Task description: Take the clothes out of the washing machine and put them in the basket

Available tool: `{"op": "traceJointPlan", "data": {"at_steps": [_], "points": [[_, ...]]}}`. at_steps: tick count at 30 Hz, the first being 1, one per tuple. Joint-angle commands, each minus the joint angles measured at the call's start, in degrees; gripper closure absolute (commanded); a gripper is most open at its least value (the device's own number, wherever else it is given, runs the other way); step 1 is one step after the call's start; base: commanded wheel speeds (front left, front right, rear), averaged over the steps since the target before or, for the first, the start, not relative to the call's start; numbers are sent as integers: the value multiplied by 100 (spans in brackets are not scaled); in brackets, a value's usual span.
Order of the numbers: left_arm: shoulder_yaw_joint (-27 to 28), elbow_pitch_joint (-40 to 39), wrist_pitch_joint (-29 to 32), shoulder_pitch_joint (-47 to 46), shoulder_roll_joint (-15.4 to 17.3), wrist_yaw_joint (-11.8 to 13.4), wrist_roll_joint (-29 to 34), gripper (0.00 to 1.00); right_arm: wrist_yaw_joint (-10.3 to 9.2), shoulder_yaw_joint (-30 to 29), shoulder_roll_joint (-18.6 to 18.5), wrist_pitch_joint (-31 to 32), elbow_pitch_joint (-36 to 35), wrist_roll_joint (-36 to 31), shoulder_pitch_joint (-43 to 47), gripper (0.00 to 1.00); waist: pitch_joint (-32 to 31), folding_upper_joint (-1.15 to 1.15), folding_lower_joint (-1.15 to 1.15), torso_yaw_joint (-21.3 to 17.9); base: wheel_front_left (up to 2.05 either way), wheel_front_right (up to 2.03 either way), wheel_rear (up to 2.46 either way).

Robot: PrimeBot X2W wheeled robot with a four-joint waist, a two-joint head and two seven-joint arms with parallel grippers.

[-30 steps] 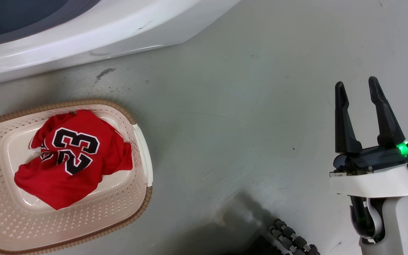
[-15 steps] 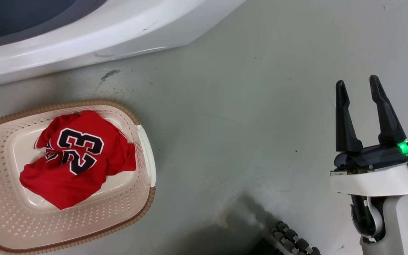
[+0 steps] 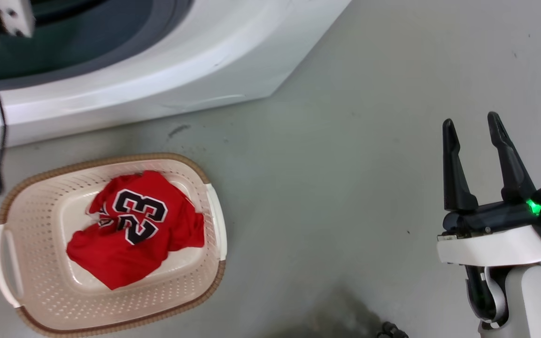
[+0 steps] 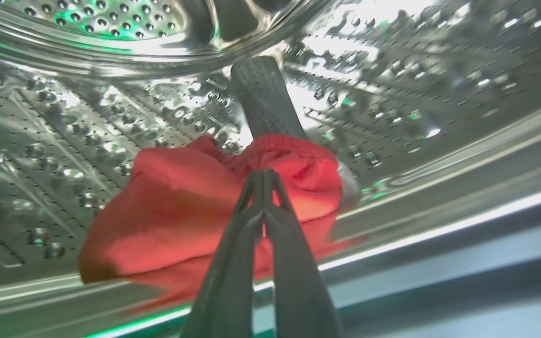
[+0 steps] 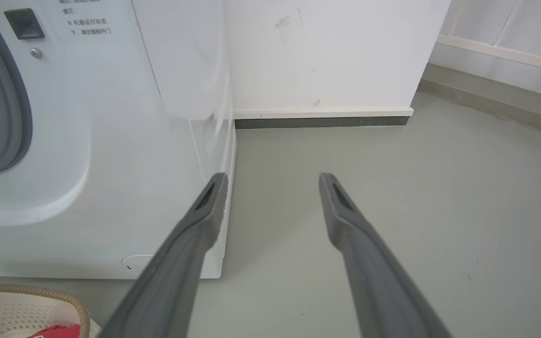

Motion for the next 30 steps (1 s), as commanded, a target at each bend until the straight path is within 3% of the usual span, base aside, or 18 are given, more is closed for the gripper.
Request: {"op": "traceJointPlan", "data": {"at_steps": [1, 18, 30], "points": [[52, 45, -272, 245, -132, -27, -138, 100, -6, -28, 10, -12, 27, -50, 92, 0, -326, 0, 0, 193, 0, 0, 0], [-325, -179, -2274, 2057, -924, -81, -696, 100, -6, -123, 7, -11, 170, -513, 774, 0, -1767, 0, 0, 825, 0, 0, 0], [-394, -1275, -2590, 3088, -1003, -5, -677, 100, -6, -142, 7, -11, 243, -641, 1250, 0, -2577, 0, 0, 1129, 0, 0, 0]]}}
